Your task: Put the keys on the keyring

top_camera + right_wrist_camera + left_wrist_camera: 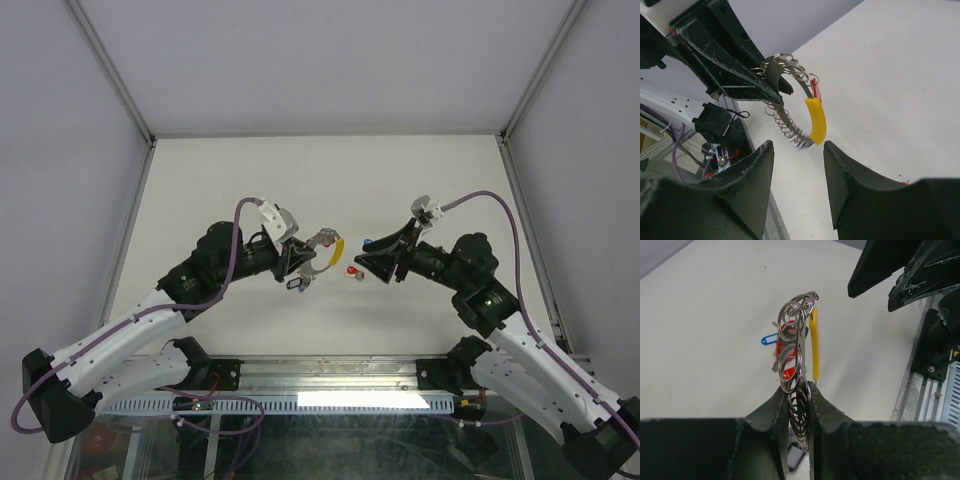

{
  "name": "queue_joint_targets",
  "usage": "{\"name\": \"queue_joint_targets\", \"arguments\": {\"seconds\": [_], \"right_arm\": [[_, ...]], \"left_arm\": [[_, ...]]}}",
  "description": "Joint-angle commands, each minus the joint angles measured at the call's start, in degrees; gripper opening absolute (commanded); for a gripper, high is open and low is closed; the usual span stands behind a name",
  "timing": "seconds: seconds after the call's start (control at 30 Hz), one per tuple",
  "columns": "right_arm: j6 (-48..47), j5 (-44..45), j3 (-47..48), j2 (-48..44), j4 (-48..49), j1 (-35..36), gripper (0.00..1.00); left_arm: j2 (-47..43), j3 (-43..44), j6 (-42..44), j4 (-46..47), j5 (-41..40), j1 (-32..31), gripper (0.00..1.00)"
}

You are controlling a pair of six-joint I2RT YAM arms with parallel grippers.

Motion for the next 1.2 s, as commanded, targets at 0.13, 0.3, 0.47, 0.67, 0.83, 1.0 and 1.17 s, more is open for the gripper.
{"name": "queue_joint_targets", "arguments": {"seconds": [0.13, 0.3, 0.47, 0.67, 0.83, 1.0, 1.17], "right_arm": [[-2.1, 0.5, -0.5, -2.8, 9.4, 1.2, 0.48], [-0.5, 5.8, 2.5, -2.2, 5.8, 1.2, 0.41], [1.8, 11.0, 7.9, 0.6, -1.4, 1.2, 0.37], [2.8, 12.7, 9.0, 0.2, -2.4, 1.2, 0.37], [3.6, 13.7, 10.7, -0.7, -3.3, 1.2, 0.36], [2.5, 13.3, 12.8, -1.0, -5.9, 1.2, 0.36], [1.8, 12.3, 15.1, -1.1, -8.5, 1.2, 0.36]], "left_arm": [[-4.1, -4.1, -1.7, 16.4, 7.1, 0.4, 0.0], [-4.1, -5.2, -2.8, 18.4, 5.1, 0.4, 0.0], [-3.0, -4.9, -1.5, 18.6, 2.4, 0.3, 0.0], [-3.8, -3.2, 6.8, 15.7, -0.7, -0.5, 0.0], [-5.0, -3.6, 12.8, 17.9, 1.4, -1.5, 0.0], [-6.1, -4.1, 23.5, 18.0, 3.3, -4.1, 0.0], [-8.5, -5.5, 35.9, 17.5, 6.9, -5.0, 0.0]]}}
